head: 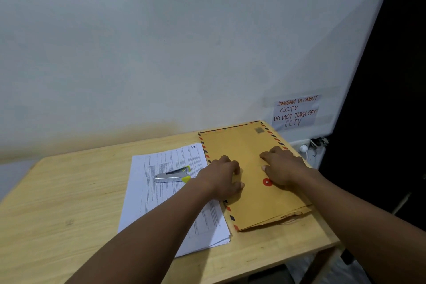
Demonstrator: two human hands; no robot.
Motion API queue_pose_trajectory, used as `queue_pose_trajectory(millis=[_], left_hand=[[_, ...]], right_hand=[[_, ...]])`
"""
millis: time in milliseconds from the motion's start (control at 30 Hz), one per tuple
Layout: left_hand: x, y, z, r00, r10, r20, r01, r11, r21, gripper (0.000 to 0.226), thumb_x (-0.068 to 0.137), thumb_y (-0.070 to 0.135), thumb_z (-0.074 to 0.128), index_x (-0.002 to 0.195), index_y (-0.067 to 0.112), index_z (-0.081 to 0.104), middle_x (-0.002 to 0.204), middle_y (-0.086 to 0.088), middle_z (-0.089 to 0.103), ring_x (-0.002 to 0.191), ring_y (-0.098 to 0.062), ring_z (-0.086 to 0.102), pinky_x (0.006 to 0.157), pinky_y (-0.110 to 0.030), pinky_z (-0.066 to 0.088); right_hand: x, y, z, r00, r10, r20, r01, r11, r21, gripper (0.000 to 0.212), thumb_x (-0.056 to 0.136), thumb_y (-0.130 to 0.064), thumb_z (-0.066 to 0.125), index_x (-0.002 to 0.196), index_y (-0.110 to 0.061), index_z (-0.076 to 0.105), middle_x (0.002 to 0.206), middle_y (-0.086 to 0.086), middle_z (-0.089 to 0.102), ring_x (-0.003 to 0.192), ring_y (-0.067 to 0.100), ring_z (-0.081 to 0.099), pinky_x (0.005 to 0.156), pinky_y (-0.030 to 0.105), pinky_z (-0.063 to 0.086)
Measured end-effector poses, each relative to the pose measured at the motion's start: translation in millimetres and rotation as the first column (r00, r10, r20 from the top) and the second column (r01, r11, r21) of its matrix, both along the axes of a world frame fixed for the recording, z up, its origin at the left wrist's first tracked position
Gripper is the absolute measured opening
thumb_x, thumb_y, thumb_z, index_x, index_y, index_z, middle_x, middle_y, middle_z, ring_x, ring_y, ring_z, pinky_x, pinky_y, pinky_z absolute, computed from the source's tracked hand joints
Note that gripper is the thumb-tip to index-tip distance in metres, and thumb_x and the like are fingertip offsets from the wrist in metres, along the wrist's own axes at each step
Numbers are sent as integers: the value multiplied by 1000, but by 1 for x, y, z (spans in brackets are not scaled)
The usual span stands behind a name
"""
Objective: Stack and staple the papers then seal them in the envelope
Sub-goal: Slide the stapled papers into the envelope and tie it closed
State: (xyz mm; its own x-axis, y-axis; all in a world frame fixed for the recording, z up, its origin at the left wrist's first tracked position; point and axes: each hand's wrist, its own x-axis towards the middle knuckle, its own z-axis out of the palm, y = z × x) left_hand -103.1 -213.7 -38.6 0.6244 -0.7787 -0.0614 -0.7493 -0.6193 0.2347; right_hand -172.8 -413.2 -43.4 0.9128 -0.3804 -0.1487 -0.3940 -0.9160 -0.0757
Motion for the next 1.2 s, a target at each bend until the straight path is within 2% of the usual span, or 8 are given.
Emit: queue_pose_trajectory(millis=[267,400,567,667,767,900,1033,1200], left_hand=[[8,-2,-3,1000,-12,-27,11,1000,-28,53,93,48,63,138,23,51,142,-4,45,127,-26,46,101,-45,49],[13,9,0,1000,1,-31,-5,992,-130,47,94,48,61,134,24,55,138,-4,49,124,-24,48,100,-41,49],[36,55,14,994,108,23,-96,948,-303,33,96,31,59,127,23,60,134,-4,54,124,-23,50,99,-40,48],[57,101,17,968,247,35,-219,907,-361,32,94,22,57,125,21,61,131,-5,57,122,-25,52,96,-39,47],[75,151,8,928,373,8,-345,866,-362,33,92,19,56,124,22,62,126,-3,58,118,-25,54,93,-39,48],[91,204,-17,895,445,-30,-431,846,-314,35,93,22,59,128,23,61,133,-1,57,122,-24,55,95,-34,46],[102,224,-32,892,451,-35,-440,846,-301,39,88,45,55,122,28,64,129,3,59,121,-22,52,95,-37,47],[104,224,-48,880,464,103,-380,817,-434,38,81,50,48,108,32,69,111,11,61,107,-18,55,82,-33,44]], right_hand=[[3,-1,3,1000,-14,2,14,1000,19,51,100,-43,41,149,-29,34,153,7,35,139,33,35,106,54,37],[6,10,11,998,5,55,-5,1000,-4,49,98,-41,49,144,-26,41,146,8,42,134,32,39,104,50,39],[30,55,33,942,188,279,-230,965,127,38,95,-40,59,130,-27,57,132,1,55,119,21,51,97,42,48],[48,98,37,909,298,292,-354,921,162,39,92,-43,63,126,-26,59,128,-1,57,115,19,53,96,40,48],[66,137,31,880,397,262,-449,875,182,45,90,-44,64,132,-26,56,134,-1,54,122,21,50,99,40,45],[85,171,15,861,459,218,-493,859,136,44,87,-48,64,126,-28,60,123,-2,57,116,22,52,93,39,44],[105,179,7,848,483,219,-514,850,116,27,87,-46,67,110,-31,64,104,-10,54,100,17,52,83,35,38],[151,178,30,831,493,258,-512,859,5,26,92,-40,62,116,-31,66,119,-3,60,113,25,54,90,41,39]])
